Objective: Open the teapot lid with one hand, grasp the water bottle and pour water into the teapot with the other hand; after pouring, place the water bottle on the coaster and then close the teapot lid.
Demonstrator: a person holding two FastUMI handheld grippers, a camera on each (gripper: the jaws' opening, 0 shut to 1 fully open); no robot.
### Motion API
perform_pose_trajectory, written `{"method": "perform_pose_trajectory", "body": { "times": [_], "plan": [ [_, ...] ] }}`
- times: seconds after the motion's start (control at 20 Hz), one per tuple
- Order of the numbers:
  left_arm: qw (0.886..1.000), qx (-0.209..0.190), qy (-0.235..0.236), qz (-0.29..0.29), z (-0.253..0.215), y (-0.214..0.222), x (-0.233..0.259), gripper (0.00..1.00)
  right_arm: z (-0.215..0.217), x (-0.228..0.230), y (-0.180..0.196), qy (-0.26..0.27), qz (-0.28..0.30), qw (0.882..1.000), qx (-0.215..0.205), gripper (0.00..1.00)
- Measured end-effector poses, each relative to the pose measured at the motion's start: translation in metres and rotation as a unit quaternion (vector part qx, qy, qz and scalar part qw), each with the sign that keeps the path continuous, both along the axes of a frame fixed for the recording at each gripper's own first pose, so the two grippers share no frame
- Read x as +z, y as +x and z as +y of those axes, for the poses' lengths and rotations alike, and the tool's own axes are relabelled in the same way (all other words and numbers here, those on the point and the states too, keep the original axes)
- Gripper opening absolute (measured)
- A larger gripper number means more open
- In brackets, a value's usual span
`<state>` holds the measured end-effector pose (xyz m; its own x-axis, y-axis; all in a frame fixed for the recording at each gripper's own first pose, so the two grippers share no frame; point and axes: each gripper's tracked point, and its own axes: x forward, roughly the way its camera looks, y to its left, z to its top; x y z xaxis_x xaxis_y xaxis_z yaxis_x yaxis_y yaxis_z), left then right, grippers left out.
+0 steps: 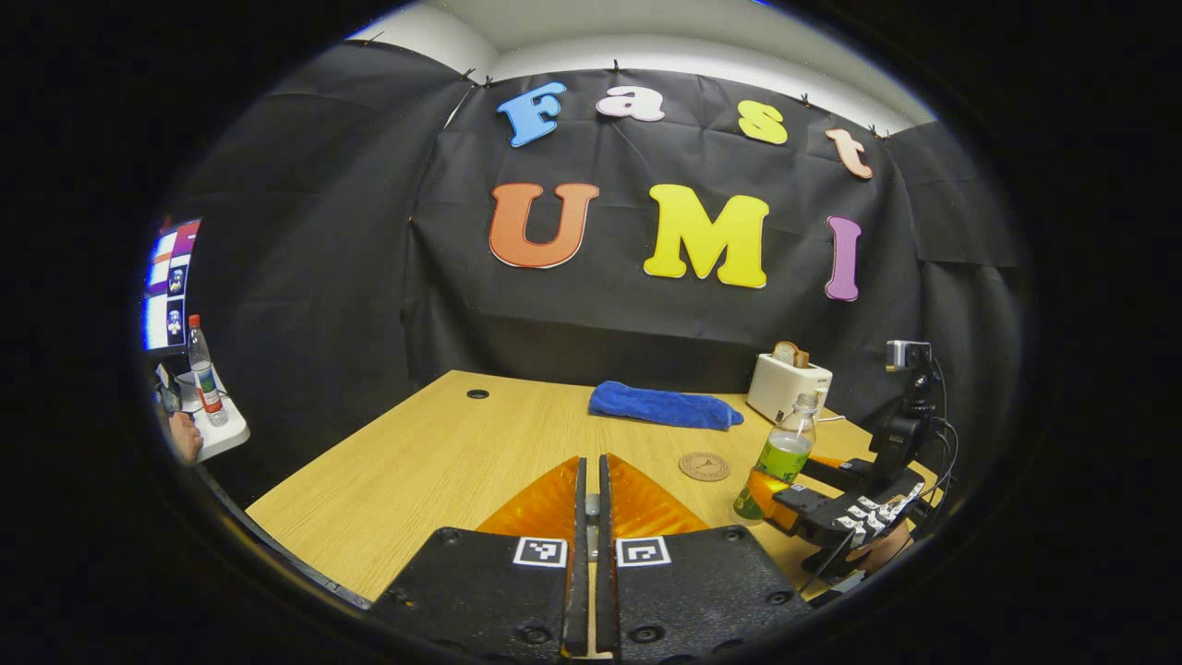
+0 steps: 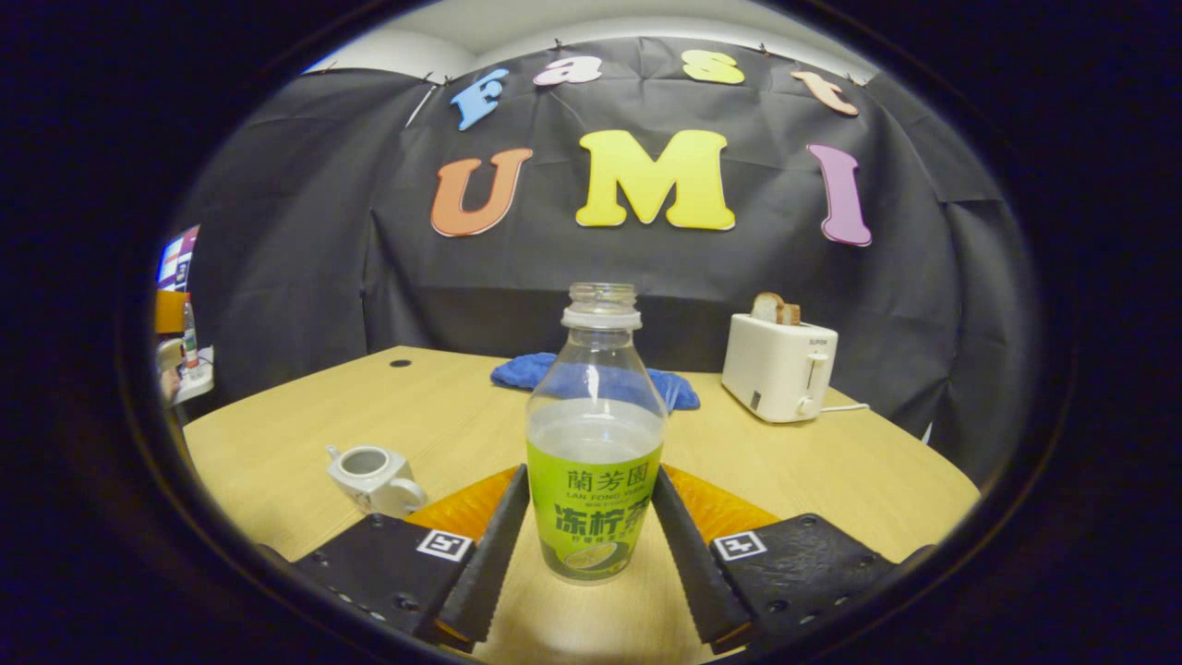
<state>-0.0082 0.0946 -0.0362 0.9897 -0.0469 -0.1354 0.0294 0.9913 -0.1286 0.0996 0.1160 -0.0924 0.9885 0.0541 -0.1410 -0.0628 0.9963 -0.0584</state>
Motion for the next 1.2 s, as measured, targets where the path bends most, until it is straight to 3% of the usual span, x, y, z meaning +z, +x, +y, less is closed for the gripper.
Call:
{"method": "perform_pose_trajectory", "body": {
  "times": [0.05, 0.35, 0.7, 0.9, 1.2],
  "plan": [
    [1.0, -0.004, 0.002, 0.002, 0.0, -0.001, -0.001, 0.05, 0.005, -0.002, -0.001, -0.006, 0.004, 1.0, 0.003, 0.75],
    [1.0, -0.009, 0.017, 0.011, 0.004, 0.002, -0.008, 0.05, 0.013, 0.009, -0.011, -0.077, -0.006, 0.997, -0.007, 0.75],
    [1.0, 0.001, 0.021, -0.007, 0.017, -0.005, 0.006, 0.06, 0.018, 0.017, -0.01, -0.201, -0.003, 0.979, -0.024, 0.75],
    [1.0, 0.006, 0.024, -0.011, 0.025, -0.008, 0.007, 0.05, 0.021, 0.017, -0.004, -0.305, 0.007, 0.952, -0.038, 0.75],
    [1.0, 0.015, 0.021, -0.012, 0.037, -0.009, 0.01, 0.05, 0.03, 0.011, 0.003, -0.448, 0.01, 0.893, -0.043, 0.75]
  ]
}}
